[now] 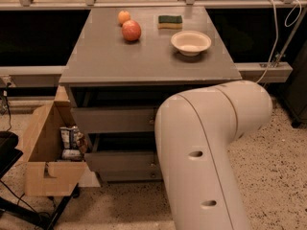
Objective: Open middle drawer
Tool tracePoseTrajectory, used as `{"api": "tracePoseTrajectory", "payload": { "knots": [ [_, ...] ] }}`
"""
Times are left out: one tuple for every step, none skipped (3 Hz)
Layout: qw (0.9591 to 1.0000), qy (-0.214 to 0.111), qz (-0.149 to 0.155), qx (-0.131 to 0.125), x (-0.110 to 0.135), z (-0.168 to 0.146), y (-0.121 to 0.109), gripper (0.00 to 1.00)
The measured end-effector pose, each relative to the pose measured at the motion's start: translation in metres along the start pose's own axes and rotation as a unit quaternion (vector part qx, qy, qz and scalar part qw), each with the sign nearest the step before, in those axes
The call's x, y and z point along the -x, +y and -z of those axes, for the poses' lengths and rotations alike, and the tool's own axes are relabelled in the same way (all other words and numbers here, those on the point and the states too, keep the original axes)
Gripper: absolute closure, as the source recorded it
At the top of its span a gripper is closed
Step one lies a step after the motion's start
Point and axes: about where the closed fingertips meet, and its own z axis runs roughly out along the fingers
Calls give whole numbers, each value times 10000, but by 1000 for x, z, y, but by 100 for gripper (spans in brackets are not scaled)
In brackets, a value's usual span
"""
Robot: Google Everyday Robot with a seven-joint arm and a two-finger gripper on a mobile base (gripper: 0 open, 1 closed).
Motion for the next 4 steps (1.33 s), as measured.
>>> {"api": "tracePoseTrajectory", "payload": {
  "knots": [
    [9980,210,-46,599,1,6,35,41],
    [9918,610,-150,1113,-3,40,76,73],
    [9899,771,-180,1173,-4,53,84,96],
    [9898,777,-180,1181,-5,53,84,0]
  ]
}}
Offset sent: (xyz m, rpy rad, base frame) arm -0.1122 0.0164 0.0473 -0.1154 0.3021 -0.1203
